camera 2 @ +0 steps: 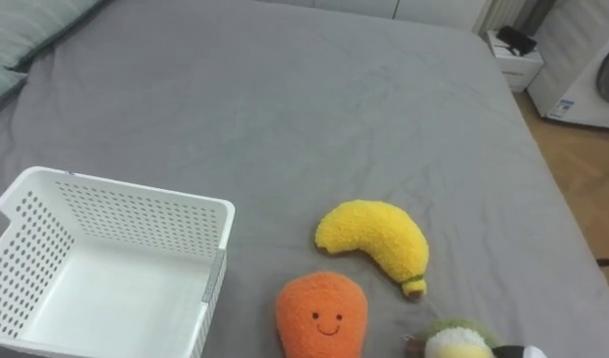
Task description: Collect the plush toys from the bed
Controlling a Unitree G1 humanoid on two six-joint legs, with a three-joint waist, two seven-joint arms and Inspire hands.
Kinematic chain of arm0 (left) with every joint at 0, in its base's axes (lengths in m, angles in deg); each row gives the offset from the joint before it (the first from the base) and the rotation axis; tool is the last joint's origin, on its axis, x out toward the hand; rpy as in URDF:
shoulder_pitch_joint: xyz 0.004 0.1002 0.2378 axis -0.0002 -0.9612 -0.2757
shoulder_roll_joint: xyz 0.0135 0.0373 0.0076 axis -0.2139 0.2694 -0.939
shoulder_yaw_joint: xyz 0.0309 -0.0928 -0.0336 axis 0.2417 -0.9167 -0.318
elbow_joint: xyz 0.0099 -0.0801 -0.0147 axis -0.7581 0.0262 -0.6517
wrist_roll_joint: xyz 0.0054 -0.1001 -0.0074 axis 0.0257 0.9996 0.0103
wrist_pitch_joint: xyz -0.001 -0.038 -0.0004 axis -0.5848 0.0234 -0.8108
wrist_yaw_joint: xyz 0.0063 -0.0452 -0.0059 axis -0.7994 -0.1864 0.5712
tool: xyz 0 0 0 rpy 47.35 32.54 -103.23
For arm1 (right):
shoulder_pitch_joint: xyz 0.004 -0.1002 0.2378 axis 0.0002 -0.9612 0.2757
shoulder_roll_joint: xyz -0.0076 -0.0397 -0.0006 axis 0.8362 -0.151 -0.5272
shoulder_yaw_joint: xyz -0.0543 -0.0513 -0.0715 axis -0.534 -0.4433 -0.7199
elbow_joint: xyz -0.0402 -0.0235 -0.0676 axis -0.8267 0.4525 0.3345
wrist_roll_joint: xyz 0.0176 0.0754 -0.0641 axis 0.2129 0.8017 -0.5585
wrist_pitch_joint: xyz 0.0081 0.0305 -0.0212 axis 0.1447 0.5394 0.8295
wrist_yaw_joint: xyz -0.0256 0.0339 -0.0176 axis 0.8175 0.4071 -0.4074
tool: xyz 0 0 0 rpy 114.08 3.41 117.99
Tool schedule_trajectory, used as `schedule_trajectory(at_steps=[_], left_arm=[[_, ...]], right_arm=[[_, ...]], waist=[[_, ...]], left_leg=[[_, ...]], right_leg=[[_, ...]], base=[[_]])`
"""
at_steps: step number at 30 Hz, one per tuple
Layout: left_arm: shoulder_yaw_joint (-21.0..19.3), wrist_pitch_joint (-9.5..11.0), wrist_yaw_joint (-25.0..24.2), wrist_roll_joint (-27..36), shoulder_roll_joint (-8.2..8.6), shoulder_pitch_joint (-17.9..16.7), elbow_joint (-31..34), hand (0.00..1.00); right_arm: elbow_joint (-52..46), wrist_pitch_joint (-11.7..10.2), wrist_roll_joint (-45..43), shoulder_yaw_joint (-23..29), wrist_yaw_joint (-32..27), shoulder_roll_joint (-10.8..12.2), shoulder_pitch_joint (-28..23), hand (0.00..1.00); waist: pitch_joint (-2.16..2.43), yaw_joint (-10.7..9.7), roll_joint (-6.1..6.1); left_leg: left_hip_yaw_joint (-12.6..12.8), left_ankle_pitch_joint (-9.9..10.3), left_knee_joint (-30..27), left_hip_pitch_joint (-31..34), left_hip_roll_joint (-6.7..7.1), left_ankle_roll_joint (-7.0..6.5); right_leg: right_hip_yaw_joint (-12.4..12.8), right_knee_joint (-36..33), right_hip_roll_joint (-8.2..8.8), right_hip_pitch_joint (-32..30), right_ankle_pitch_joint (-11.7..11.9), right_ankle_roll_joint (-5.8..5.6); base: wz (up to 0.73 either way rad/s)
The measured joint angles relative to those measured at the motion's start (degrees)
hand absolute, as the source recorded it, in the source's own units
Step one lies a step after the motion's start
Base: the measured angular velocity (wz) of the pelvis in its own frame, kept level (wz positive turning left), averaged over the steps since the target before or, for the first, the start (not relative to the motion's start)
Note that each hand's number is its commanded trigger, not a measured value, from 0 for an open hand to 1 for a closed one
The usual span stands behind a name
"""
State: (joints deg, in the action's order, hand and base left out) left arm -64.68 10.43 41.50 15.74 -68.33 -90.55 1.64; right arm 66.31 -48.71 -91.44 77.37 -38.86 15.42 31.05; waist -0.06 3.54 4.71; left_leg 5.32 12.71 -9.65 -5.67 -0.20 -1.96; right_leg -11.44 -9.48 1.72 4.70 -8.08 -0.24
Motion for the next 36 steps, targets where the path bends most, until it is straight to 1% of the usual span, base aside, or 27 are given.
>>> schedule_trajectory(at_steps=[7, 9, 11, 14, 19, 21, 24, 28, 31, 34, 36], left_arm=[[0.0, 0.6, 0.0, 0.0, 0.0, 0.9, 0.0, 0.0], [0.0, 1.2, 0.0, 0.0, -0.07, 0.9, 0.0, 0.0], [0.0, 1.4, 0.0, 0.0, -0.11, 0.9, 0.0, 0.0], [0.0, 1.4, 0.0, 0.0, -0.2, 0.8, -0.1, 0.0], [0.0, 1.4, 0.0, 0.0, -0.64, 0.6, -0.4, 0.0], [0.0, 1.4, 0.0, -0.1, -0.99, 0.6, -0.3, 0.0], [0.0, 1.3, 0.0, 0.0, -1.29, 0.4, -0.3, 0.0], [0.0, 1.0, 0.0, 0.6, -1.24, 0.6, -0.3, 0.0], [0.0, 1.0, 0.0, 0.6, -0.93, 0.8, -0.3, 0.0], [0.0, 1.1, 0.0, 0.6, -0.61, 1.0, -0.1, 0.0], [0.0, 1.1, -0.1, 0.6, -0.63, 0.8, 0.4, 0.0]], right_arm=[[0.0, -0.7, 0.1, -0.1, 0.1, 0.2, -0.1, 1.0], [0.0, -1.2, 0.2, -0.2, 0.1, 0.3, -0.3, 1.0], [0.0, -1.2, 0.4, -0.2, 0.1, 0.4, -0.3, 1.0], [0.0, -1.6, 0.7, -0.2, -0.1, 0.4, -0.4, 1.0], [-0.9, -1.5, 2.7, -0.1, -0.2, 0.4, -0.5, 1.0], [-2.6, -0.8, 2.6, 0.0, -0.2, 0.3, -0.5, 1.0], [-4.9, -0.6, 2.7, 0.1, 0.5, 0.3, -0.5, 1.0], [-10.4, -0.3, 2.8, 0.1, 2.3, 0.3, -0.7, 1.0], [-14.2, -0.3, 2.4, 0.1, 2.9, 0.3, -0.7, 1.0], [-17.0, -0.4, 2.4, 0.1, 4.3, 0.3, -0.7, 1.0], [-20.7, 0.1, 2.5, 0.1, 5.7, 0.3, -0.9, 1.0]], waist=[[0.0, 0.0, 0.38], [0.08, 0.1, 0.65], [0.08, 0.1, 0.8], [0.07, 0.2, 0.84], [0.06, 0.7, 0.82], [0.07, 0.6, 0.83], [0.06, -0.1, 0.72], [0.17, -0.3, 0.25], [0.32, -0.7, 0.09], [0.35, -0.8, 0.05], [0.37, -1.4, 0.11]], left_leg=[[0.1, 0.0, 0.0, 0.0, 0.02, 0.0], [0.1, 0.0, 0.0, 0.0, 0.02, 0.01], [0.0, 0.0, 0.0, 0.0, 0.02, 0.01], [0.1, 0.0, 0.1, 0.0, 0.02, 0.01], [0.2, 0.0, 0.2, 0.0, -0.04, 0.02], [0.4, 0.0, 0.2, 0.0, -0.02, 0.02], [0.5, 0.0, 0.2, 0.0, 0.01, 0.02], [0.6, 0.0, 0.3, 0.0, -0.04, 0.01], [0.7, 0.0, 0.2, 0.0, 0.0, 0.01], [0.7, 0.0, 0.2, 0.0, -0.01, 0.01], [0.8, 0.0, 0.2, 0.0, 0.0, 0.01]], right_leg=[[0.1, 0.1, -0.07, 0.0, 0.0, 0.0], [0.1, 0.5, -0.1, 0.2, 0.0, 0.01], [0.2, 0.6, -0.14, 0.2, 0.0, 0.03], [0.2, 0.7, -0.16, 0.2, 0.0, 0.03], [0.3, 0.7, -0.2, 0.1, 0.0, 0.04], [0.4, 0.7, -0.21, 0.1, 0.0, 0.04], [0.5, 0.7, -0.2, 0.1, 0.0, 0.04], [0.8, 0.6, -0.21, -0.1, 0.0, 0.05], [0.6, 0.6, -0.17, -0.1, 0.1, 0.05], [0.5, 0.6, -0.17, -0.2, 0.0, 0.04], [0.5, 0.7, -0.17, -0.2, 0.0, 0.04]], base=[[0.0], [0.0], [0.0], [0.0], [0.0], [0.0], [0.0], [-0.04], [0.0], [0.0], [0.0]])
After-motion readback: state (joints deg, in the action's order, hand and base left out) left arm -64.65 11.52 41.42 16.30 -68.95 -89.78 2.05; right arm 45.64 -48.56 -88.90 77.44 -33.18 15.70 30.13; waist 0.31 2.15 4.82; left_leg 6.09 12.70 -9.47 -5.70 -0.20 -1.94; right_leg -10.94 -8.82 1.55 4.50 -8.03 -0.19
